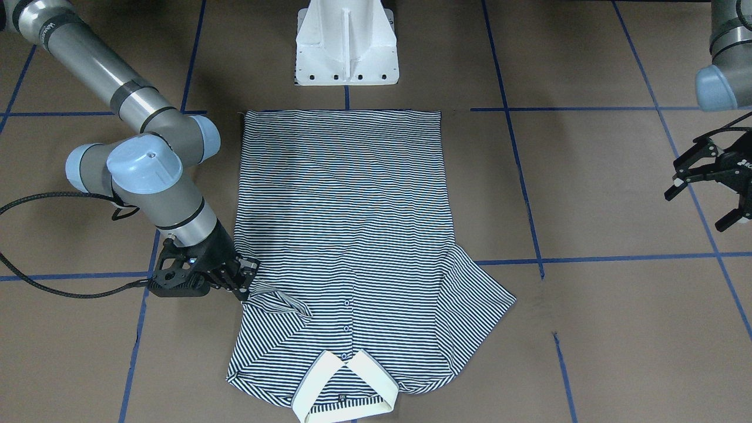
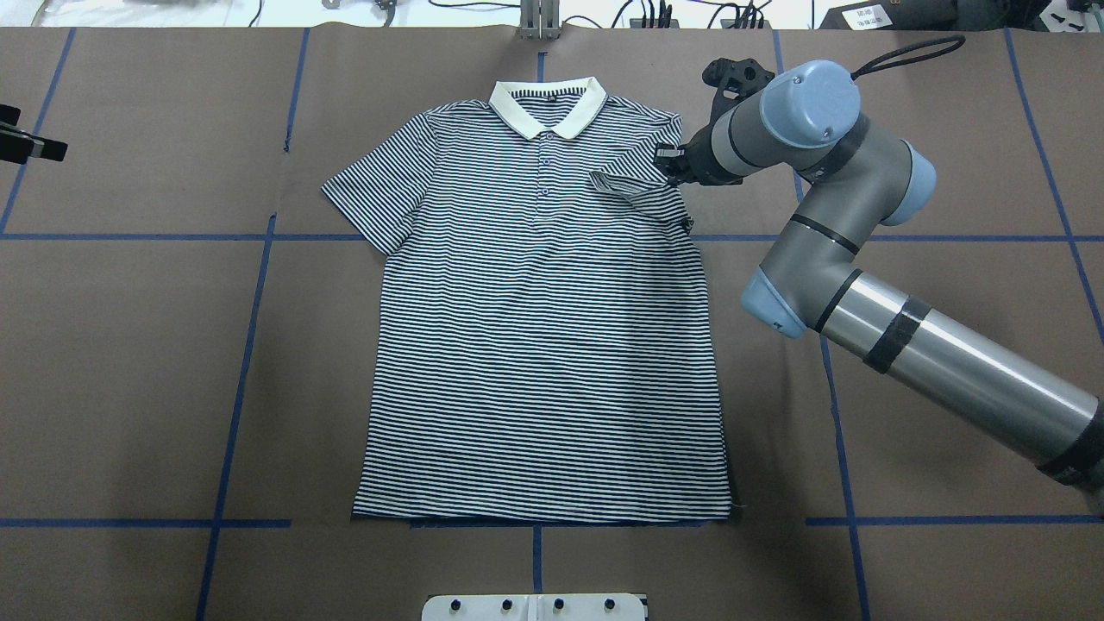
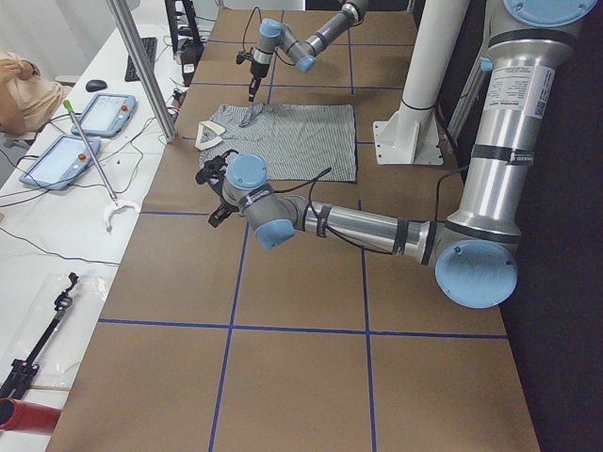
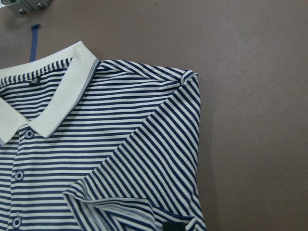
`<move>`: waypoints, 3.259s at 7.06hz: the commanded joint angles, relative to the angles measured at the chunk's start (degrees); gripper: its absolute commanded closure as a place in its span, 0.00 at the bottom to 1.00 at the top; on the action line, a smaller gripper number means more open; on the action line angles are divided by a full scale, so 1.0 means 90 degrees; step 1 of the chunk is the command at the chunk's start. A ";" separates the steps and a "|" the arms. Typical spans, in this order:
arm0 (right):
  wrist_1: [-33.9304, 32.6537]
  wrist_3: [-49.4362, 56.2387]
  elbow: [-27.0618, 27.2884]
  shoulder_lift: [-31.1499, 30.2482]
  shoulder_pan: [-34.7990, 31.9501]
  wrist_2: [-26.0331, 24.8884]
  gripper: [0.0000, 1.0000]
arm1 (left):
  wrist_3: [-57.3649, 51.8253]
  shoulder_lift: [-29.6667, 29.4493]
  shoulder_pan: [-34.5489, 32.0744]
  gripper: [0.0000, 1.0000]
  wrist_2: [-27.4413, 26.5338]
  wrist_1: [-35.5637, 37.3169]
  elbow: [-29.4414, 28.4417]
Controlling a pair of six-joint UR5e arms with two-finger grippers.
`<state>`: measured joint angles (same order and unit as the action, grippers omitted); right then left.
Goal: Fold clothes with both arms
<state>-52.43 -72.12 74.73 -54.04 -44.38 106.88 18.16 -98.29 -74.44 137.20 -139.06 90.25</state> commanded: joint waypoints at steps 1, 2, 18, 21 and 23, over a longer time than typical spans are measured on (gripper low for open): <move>-0.0005 -0.0151 0.0251 -0.0061 0.0533 -0.0709 1.00 | 0.0003 0.0003 0.0009 0.01 0.0000 0.0002 -0.0018; -0.0005 -0.0151 0.0261 -0.0061 0.0710 -0.0945 1.00 | 0.0003 -0.0016 0.0019 0.01 0.0000 0.0002 -0.0018; -0.2837 0.4742 0.1452 -0.1076 -0.2305 0.2304 0.00 | 0.4398 -0.2367 0.2958 0.36 -0.3514 0.0139 -0.1946; -0.2837 0.4742 0.1452 -0.1115 -0.2305 0.2304 0.00 | 0.4310 -0.2848 0.3046 0.36 -0.3828 0.0080 -0.2819; -0.2837 0.4761 0.1452 -0.1154 -0.2305 0.2304 0.00 | 0.4281 -0.2839 0.3046 0.36 -0.3838 0.0071 -0.2850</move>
<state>-77.96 -29.36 87.80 -64.25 -65.12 127.62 56.80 -123.79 -47.07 102.75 -138.35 64.95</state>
